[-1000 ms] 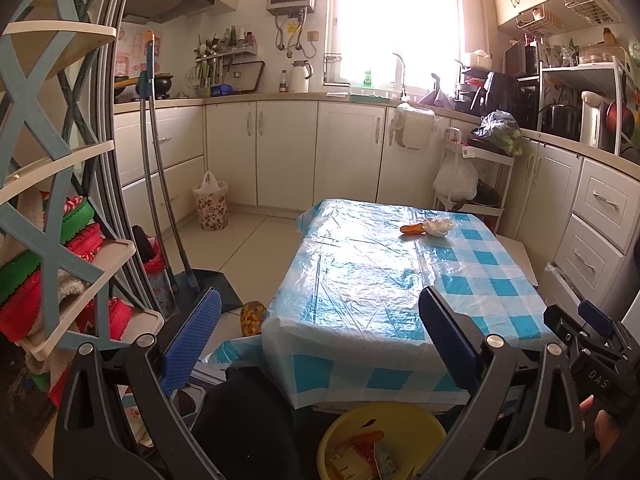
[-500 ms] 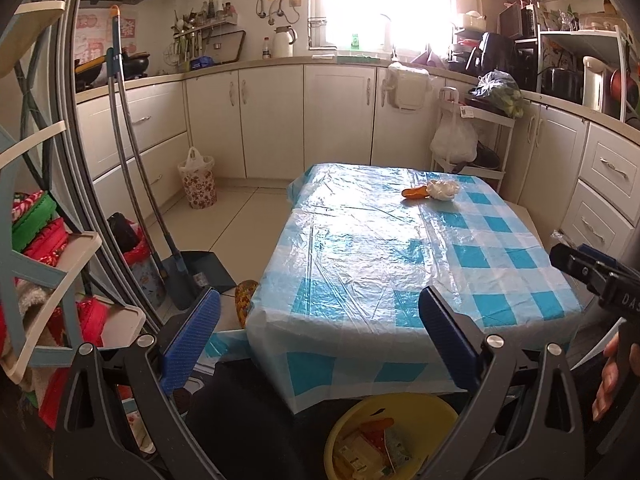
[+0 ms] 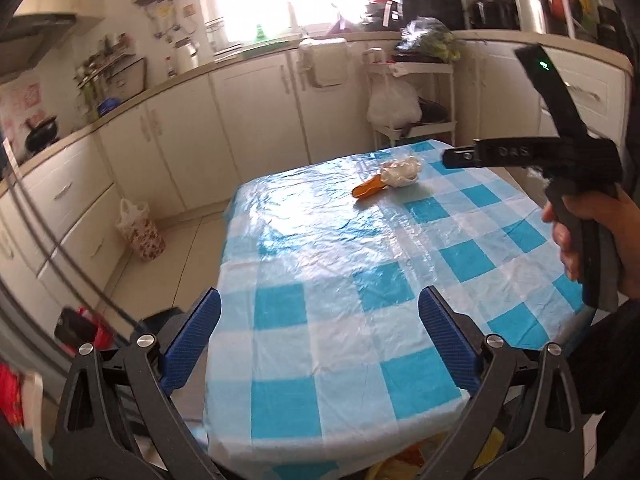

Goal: Collect trash
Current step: 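Grasp the last orange peel with the left tool while the right tool grasps the white tissue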

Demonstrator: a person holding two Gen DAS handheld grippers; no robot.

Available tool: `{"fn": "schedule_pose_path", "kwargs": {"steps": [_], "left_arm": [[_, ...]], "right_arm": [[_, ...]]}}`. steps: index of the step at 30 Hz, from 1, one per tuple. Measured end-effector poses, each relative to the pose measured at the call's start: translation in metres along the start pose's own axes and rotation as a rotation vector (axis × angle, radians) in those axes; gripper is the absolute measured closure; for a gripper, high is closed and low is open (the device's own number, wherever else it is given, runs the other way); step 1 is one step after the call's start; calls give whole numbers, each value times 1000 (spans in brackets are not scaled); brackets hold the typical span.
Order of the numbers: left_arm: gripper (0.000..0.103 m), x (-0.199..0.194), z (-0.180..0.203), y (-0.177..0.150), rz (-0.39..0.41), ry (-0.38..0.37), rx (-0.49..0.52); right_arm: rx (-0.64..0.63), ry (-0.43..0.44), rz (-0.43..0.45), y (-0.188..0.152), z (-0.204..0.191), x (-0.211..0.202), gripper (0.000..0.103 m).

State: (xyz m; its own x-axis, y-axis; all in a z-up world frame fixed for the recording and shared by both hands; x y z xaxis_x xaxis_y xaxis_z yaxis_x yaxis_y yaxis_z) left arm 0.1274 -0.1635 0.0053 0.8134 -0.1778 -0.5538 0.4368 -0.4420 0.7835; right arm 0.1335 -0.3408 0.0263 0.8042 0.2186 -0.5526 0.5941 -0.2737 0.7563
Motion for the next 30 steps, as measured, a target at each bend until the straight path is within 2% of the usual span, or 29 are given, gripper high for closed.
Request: {"fn": "schedule_pose_path", "kwargs": {"steps": [2,5,10,14,17,20,21,22,24,26,28,30], "left_arm": [[7,28,16,22,28,-21,102],[7,74,32,48,27,-44,192],[8,148,58,84,15,-106,265],[13,203,80,97,-18,-154,293],[23,241,91,99,-73,-189,288],[44,267,103,97,-134,-234,282],[56,272,107,96,-150,-245,282],[69,278,111,95,-172,-267,278],[83,278,117,96,-186,-307,250],[85,275,116,95,-190,-321,218],[89,270,110,89,-213,-337,162],[90,261,97,80,-251,-345,88]], "right_arm": [[26,-10,-2,12,12,19,11],[84,-10,0,24,32,42,11],[194,-9,-48,36,67,83,11],[276,2,-74,43,88,109,13],[303,40,-105,42,86,122,20],[303,65,-120,44,81,129,27],[309,72,-126,44,81,132,29],[317,78,-136,42,80,135,36],[341,94,-160,34,82,140,45],[355,102,-159,32,85,142,59],[363,127,-176,29,83,141,68],[346,142,-183,27,74,138,73]]}}
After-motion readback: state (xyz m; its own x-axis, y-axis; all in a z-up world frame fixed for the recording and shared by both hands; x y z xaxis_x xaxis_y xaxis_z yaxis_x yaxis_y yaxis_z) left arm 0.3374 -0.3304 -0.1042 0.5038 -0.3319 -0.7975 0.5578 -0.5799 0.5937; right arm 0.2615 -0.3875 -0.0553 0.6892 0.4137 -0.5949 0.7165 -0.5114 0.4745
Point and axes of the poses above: each gripper's, at about its wrist camera, not at the fingertips, and x roughly the way its jaws point, z to its right, y to its top, the point moved 10 cm from there along x, roughly the way its jaws point, and after that the axes turned 7 degrees about y, right-handed, at the moved point
